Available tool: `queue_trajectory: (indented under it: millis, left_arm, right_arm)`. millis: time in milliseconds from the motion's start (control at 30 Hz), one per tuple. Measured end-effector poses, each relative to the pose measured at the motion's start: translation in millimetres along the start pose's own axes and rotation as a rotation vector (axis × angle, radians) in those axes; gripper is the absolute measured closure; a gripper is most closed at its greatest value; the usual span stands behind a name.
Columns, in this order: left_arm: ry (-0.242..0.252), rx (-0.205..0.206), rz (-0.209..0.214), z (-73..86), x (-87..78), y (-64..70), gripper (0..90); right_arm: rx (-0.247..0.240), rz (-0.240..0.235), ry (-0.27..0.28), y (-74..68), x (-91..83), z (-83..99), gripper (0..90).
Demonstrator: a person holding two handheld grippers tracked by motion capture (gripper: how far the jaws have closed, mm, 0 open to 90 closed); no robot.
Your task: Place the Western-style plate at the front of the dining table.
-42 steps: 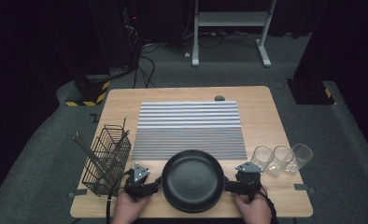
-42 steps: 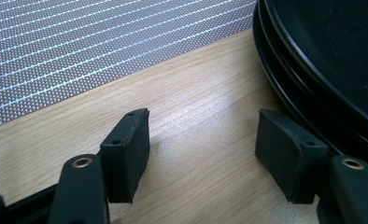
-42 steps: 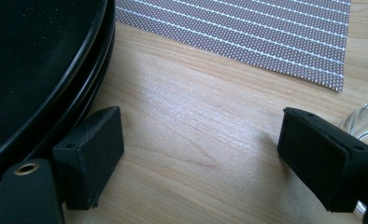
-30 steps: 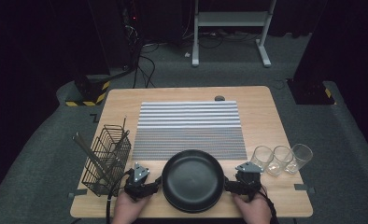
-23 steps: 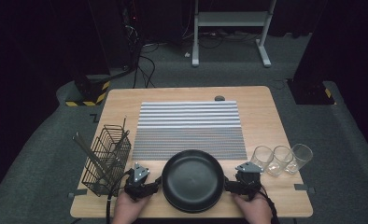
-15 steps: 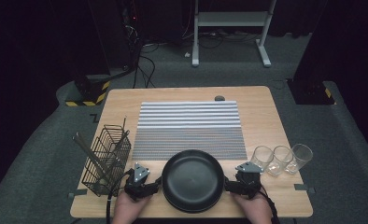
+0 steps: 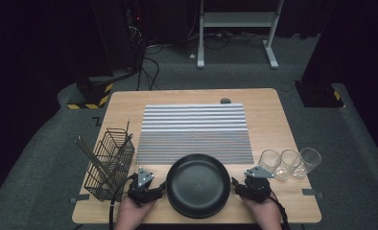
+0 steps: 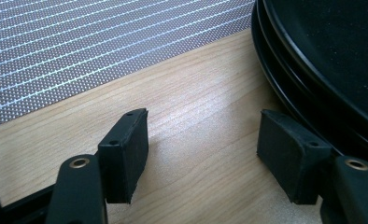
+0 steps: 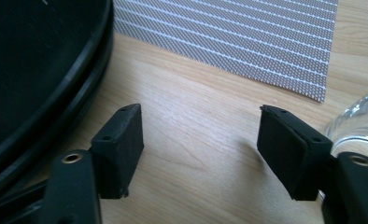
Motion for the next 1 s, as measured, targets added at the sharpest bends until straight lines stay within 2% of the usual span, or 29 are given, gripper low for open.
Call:
queue_trajectory:
  millis: [233, 367, 533, 1000]
  left_arm:
    - [0.001, 0.000, 0.000, 0.0, 0.0, -0.2, 34.4]
    - [0.000, 0.001, -0.001, 0.0, -0.1, -0.2, 34.6]
    - [0.001, -0.001, 0.000, 0.0, 0.0, -0.2, 34.6]
    - [0.010, -0.018, 0.005, 0.5, -1.3, -1.8, 36.3]
  right_arm:
    - [-0.029, 0.021, 0.028, -2.4, -8.9, -6.3, 37.0]
    - [-0.021, 0.019, 0.036, -2.3, -14.6, -9.4, 37.1]
    - [-0.004, 0.008, 0.075, -0.6, -22.8, -20.4, 38.6]
    - [0.019, -0.033, 0.112, -11.0, -24.1, -41.2, 44.1]
Point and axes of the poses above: each handheld gripper's, and its own axes: x roughly forward along the jaws, z roughly out of its underside, y roughly to its right, the point moved 1 cm from there along x, roughly forward along the jaws, and after that the axes turned 13 degrees about z, right-handed, at the moved point
